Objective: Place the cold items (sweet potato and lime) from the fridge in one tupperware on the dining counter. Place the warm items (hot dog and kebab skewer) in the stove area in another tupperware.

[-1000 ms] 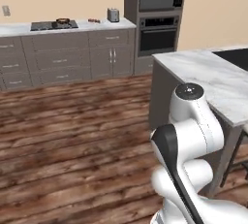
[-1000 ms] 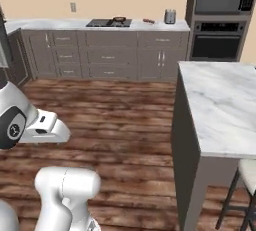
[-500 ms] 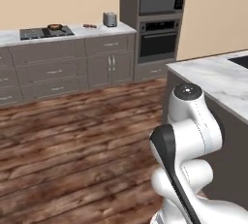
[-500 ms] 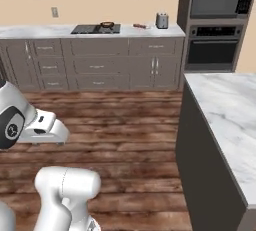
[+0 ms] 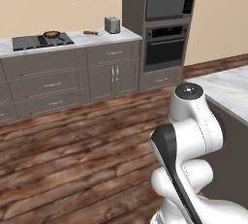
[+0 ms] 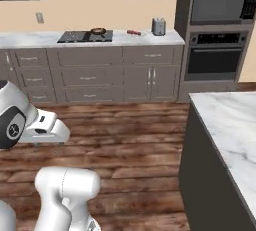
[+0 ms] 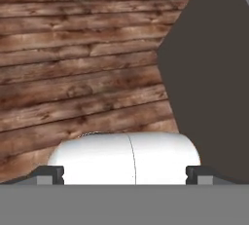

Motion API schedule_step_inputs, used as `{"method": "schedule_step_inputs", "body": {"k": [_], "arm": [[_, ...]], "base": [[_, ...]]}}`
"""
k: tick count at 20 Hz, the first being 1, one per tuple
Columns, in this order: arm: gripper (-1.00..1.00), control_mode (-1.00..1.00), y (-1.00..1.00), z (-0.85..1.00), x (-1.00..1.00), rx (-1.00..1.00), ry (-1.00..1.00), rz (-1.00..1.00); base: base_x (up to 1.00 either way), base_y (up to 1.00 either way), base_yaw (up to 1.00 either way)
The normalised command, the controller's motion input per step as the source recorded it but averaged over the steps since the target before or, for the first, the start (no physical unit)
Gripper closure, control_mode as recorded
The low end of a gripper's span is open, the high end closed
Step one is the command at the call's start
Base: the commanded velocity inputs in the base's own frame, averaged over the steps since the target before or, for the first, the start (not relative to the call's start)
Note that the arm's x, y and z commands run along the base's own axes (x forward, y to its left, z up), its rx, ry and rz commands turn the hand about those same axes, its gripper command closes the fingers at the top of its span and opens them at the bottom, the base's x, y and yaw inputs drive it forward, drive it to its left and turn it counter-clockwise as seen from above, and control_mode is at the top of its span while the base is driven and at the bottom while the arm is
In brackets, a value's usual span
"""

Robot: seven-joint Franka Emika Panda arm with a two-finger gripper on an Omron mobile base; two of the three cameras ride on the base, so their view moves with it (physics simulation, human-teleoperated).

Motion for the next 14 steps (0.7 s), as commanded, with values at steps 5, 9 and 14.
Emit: {"method": "schedule_step_inputs", "body": {"k": [5, 9, 14], "arm": [[-1.00, 1.00, 0.00, 0.00, 0.00, 0.00, 0.00, 0.00], [-1.00, 1.00, 0.00, 0.00, 0.00, 0.00, 0.00, 0.00], [-1.00, 1.00, 0.00, 0.00, 0.00, 0.00, 0.00, 0.00]], "base": [[1.00, 0.25, 0.00], [1.00, 0.17, 0.00], [1.00, 0.07, 0.00]]}}
